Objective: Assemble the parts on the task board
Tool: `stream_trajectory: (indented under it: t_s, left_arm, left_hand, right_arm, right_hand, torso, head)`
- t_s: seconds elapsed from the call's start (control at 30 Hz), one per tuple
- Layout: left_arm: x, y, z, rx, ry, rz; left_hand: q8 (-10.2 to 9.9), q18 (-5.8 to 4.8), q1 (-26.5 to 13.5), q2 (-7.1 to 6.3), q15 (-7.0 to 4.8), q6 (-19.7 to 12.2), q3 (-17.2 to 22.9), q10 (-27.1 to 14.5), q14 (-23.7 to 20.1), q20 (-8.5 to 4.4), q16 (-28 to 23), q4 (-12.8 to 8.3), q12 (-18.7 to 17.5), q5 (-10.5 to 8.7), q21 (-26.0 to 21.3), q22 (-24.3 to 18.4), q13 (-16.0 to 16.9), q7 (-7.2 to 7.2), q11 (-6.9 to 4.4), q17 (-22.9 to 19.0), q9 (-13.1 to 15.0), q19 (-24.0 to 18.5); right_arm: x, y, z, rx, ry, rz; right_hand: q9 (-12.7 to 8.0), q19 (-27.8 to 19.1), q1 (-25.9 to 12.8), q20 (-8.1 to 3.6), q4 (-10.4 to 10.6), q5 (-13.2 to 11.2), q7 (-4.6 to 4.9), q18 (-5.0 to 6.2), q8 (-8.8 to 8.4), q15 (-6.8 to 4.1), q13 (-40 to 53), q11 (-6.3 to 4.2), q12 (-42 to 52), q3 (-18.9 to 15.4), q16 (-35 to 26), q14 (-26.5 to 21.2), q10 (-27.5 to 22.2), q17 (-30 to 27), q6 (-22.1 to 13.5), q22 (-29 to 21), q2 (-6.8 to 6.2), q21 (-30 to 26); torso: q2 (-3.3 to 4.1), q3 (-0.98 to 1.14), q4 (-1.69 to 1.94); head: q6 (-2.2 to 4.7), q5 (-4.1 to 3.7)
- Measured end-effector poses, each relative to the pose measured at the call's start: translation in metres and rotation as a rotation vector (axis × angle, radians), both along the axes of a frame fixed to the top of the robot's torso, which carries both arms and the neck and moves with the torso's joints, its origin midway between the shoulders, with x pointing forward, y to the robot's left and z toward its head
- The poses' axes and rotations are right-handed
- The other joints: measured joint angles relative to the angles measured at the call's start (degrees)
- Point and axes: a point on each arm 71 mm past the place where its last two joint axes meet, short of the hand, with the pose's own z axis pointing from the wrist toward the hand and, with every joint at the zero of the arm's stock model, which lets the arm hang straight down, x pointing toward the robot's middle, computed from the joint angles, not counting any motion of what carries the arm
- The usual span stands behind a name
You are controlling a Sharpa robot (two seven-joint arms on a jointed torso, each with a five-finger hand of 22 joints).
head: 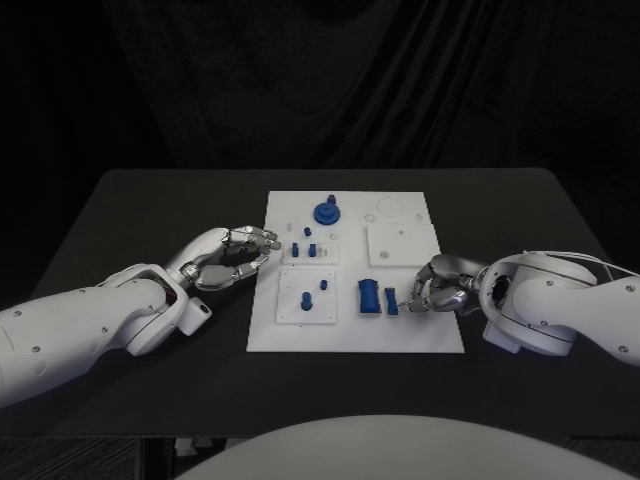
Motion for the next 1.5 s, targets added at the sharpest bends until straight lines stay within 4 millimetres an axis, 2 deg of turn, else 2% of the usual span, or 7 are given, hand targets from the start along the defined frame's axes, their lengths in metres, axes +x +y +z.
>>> stream_trajectory:
  t_s: [0.77,0.83,1.17,1.43,1.5]
  left_arm:
    - [0.0000,-0.0005,-0.0004,0.000,0.001,-0.001]
    - [0.0000,-0.0005,-0.0005,0.000,0.001,-0.001]
    - [0.0000,-0.0005,-0.0006,0.000,0.002,-0.001]
    - [-0.0002,-0.0003,-0.0006,0.000,0.002,-0.001]
    - [-0.0002,-0.0002,-0.0006,0.000,0.002,-0.001]
  left_hand:
    - [0.00,-0.01,0.00,0.00,0.00,0.00,0.24,0.00,0.00,0.21,0.00,-0.24,0.00,0.27,0.26,-0.06,0.00,0.00,0.00,-0.01,-0.06,0.21]
    - [0.00,0.00,0.00,0.00,0.00,0.00,0.24,0.00,0.00,0.21,0.00,-0.24,0.00,0.27,0.26,-0.06,0.00,0.00,0.00,-0.01,-0.06,0.21]
    - [0.00,-0.01,0.00,0.00,0.00,0.00,0.24,0.00,0.00,0.21,0.00,-0.24,0.00,0.27,0.25,-0.05,0.00,0.00,0.00,-0.01,-0.05,0.21]
    - [0.00,-0.01,0.00,0.00,0.00,0.00,0.24,0.20,0.00,0.21,0.00,-0.24,0.00,0.27,0.25,-0.05,0.00,0.00,0.20,-0.01,-0.05,0.21]
    - [0.00,-0.01,0.00,0.00,0.00,0.00,0.23,0.20,0.00,0.21,0.00,-0.23,0.00,0.27,0.25,-0.05,0.00,0.00,0.20,-0.01,-0.05,0.21]
  right_arm:
    - [0.0051,0.0059,-0.0063,-0.015,-0.007,0.018]
    - [0.0056,0.0063,-0.0065,-0.015,-0.007,0.019]
    - [0.0082,0.0055,-0.0074,-0.018,-0.013,0.013]
    - [0.0095,0.0058,-0.0077,-0.017,-0.017,0.010]
    - [0.0097,0.0061,-0.0075,-0.016,-0.019,0.010]
  right_hand:
    - [1.23,0.21,0.84,-0.19,0.16,0.00,0.00,0.00,1.28,-0.36,0.00,0.00,0.00,-0.16,0.22,0.03,0.00,0.00,0.00,-0.01,-0.38,0.26]
    - [1.35,0.21,0.84,-0.19,0.16,0.00,-0.21,0.00,1.56,-0.36,0.00,-0.20,0.00,-0.16,0.22,0.03,-0.20,0.00,-0.21,-0.01,-0.38,0.26]
    - [1.92,0.21,1.52,-0.19,0.16,0.00,-0.21,0.00,2.17,-0.36,0.00,-0.41,0.00,-0.16,0.21,0.03,0.01,0.00,-0.21,-0.02,0.30,0.26]
    - [2.33,0.21,2.16,-0.19,0.16,-0.01,-0.42,0.00,2.43,-0.36,0.00,-0.41,0.00,-0.16,0.21,0.03,0.01,0.00,-0.41,-0.02,0.30,0.26]
    - [2.48,0.21,2.74,-0.19,0.04,-0.01,-0.62,0.01,2.60,-0.64,0.00,-0.41,0.00,-0.04,0.21,0.16,0.01,0.00,-0.62,-0.02,0.32,0.26]
  torso:
    - [0.01,-0.03,0.02]
    - [0.01,-0.03,0.02]
    - [0.01,-0.03,0.01]
    - [0.01,-0.03,0.01]
    - [0.02,-0.03,0.01]
  head:
    - [0.00,-0.10]
    - [0.00,-0.05]
    - [0.00,0.03]
    - [0.00,0.07]
    - [0.00,0.11]
